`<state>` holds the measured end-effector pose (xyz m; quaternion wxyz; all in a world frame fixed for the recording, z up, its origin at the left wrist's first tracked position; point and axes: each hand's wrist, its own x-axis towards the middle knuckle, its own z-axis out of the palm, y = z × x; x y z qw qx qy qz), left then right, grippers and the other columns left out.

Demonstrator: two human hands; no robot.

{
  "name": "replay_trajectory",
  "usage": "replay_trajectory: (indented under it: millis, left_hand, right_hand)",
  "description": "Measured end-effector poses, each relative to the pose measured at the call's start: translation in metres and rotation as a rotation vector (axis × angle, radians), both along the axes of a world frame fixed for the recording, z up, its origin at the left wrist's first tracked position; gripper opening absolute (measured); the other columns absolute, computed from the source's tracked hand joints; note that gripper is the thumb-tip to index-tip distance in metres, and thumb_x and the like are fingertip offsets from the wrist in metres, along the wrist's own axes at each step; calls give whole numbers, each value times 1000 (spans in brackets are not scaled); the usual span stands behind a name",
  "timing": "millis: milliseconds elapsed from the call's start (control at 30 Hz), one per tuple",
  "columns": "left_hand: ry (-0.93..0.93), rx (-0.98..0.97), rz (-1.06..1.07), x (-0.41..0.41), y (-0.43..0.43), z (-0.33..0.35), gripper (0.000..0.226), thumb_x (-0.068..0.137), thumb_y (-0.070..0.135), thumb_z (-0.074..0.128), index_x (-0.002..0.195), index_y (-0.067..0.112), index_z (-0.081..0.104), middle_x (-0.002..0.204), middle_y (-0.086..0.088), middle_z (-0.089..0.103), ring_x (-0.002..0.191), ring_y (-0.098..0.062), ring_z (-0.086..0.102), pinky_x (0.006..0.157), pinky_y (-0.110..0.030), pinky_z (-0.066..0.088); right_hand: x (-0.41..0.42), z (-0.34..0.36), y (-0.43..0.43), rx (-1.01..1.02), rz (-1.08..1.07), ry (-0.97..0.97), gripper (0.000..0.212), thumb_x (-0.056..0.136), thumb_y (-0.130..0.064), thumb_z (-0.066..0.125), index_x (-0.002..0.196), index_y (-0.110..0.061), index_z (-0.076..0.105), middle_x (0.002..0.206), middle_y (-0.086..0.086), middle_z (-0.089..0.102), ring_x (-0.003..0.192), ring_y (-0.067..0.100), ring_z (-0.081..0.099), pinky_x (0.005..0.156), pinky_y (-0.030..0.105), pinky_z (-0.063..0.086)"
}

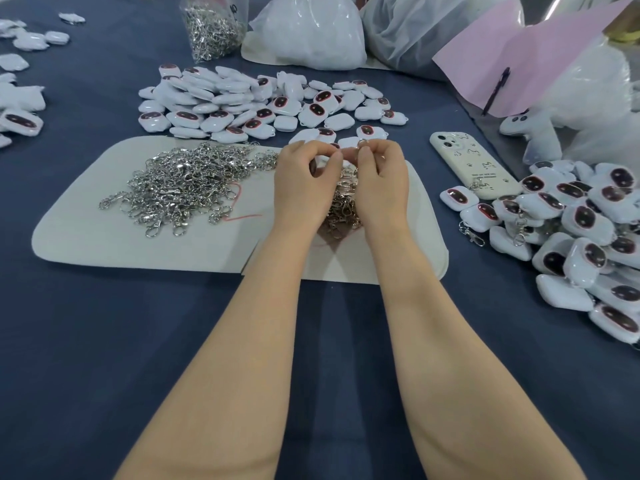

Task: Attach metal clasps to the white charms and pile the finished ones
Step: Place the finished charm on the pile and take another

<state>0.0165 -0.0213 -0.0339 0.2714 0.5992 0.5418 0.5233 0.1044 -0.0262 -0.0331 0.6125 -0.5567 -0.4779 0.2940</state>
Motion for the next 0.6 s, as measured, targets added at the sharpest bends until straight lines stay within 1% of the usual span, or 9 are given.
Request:
replay_trajectory:
  millis: [67,167,200,267,300,367,467,567,600]
  left_hand:
    - [21,3,-20,2,-1,1,2,86,20,65,87,21,66,102,-11,61,72,-3,44,65,-6,32]
    - [39,-7,-15,4,-2,1,9,84,20,68,90,19,63,109,-10,57,73,1,48,67,-4,34]
    - [63,-14,-8,4,-1,1,9,84,19,68,90,19,63,112,-11,56,81,-2,52,70,-7,35]
    - [129,-34,-1,4,-1,1,5,85,19,66,90,18,63,116,-15,56,99,-19,54,74,-15,34]
    - [147,-41,-3,4,-1,1,3,86,19,64,89,18,64,117,-16,56,101,-21,53,73,-16,32]
    - [138,-37,4,4,-2,1,5,89,19,61,90,18,65,115,-13,56,96,-17,52,73,-15,32]
    - [87,-4,28,3,-2,1,6,89,20,61,84,19,62,101,-3,55,79,-7,47,72,-15,35]
    - [40,-9,39,2,-1,3,11,89,22,61,79,21,58,94,0,56,71,0,45,64,-7,31]
    - [32,-11,40,2,-1,3,11,89,22,61,79,20,58,94,-1,57,72,-2,46,64,-8,31]
  right_hand:
    - [-2,1,-1,15,-17,15,13,98,-12,42,89,-22,44,73,-21,61,72,-14,56,67,4,40]
    - [-4,3,-2,30,-20,34,6,98,-10,42,94,-15,42,69,-22,53,59,-19,52,58,2,38]
    - [-5,3,-2,29,-13,39,7,98,-9,42,94,-14,42,71,-21,52,58,-18,51,57,2,37]
    - [-6,3,-2,12,12,54,11,99,-11,42,91,-18,42,71,-20,54,57,-17,52,55,3,37]
    - [-7,3,-2,1,27,54,13,99,-12,42,89,-21,42,71,-18,55,57,-15,53,55,4,38]
    - [-8,3,-1,-14,32,36,12,98,-14,42,89,-22,42,75,-16,55,58,-14,53,56,5,39]
    - [-5,3,0,-12,-16,38,15,97,-12,45,87,-23,41,77,-14,57,65,-11,56,61,6,41]
    - [-2,1,2,-60,-56,47,12,95,-16,48,87,-23,43,85,-3,62,80,8,61,74,21,48]
    - [-2,1,2,-62,-66,40,10,95,-16,49,88,-23,44,90,-1,63,81,10,60,73,21,48]
